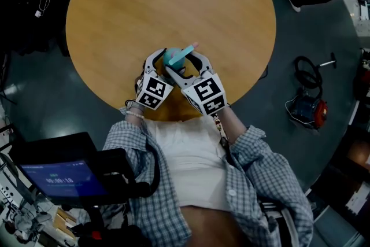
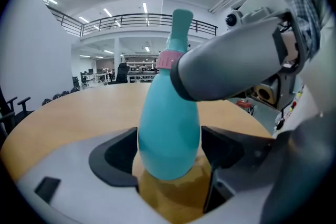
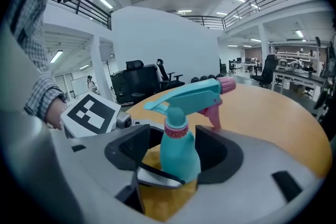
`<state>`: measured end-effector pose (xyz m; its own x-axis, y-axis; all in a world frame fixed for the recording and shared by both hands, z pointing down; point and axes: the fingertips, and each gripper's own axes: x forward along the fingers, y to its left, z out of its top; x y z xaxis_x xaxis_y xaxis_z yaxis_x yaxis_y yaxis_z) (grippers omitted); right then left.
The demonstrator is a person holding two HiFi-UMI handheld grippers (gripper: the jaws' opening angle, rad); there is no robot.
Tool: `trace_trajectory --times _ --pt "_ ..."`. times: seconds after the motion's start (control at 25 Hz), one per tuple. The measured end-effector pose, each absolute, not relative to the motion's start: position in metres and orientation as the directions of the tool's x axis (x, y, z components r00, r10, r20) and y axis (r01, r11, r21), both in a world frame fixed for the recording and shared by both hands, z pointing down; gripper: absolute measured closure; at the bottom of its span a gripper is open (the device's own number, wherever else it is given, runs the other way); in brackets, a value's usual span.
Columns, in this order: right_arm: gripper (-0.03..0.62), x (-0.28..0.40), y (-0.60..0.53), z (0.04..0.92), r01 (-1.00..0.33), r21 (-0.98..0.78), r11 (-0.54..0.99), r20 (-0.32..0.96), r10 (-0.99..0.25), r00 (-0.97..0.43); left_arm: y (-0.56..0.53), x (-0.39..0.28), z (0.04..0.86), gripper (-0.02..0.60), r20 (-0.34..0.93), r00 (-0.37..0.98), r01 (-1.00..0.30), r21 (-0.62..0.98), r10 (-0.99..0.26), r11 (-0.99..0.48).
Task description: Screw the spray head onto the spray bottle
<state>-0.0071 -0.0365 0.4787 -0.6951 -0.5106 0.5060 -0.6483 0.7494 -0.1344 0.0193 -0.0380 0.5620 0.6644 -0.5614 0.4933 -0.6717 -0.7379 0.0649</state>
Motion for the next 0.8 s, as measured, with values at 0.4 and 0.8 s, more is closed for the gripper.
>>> trace_trajectory --times 0.4,0.8 --pt "0.347 0.01 -0.033 0.488 -0.652 -0.142 0.745 0.519 -0.505 -0.69 -0.025 0.004 0.571 0.206 0.514 0.65 -0.689 0.086 -0.56 -0.72" --pt "0.481 0.074 -0.025 0.507 -0.766 -0.08 0.638 0.539 -0.619 -0.572 -0.011 -0.05 0.56 0.441 0.527 0.556 -0.785 0.08 -0.642 -0.614"
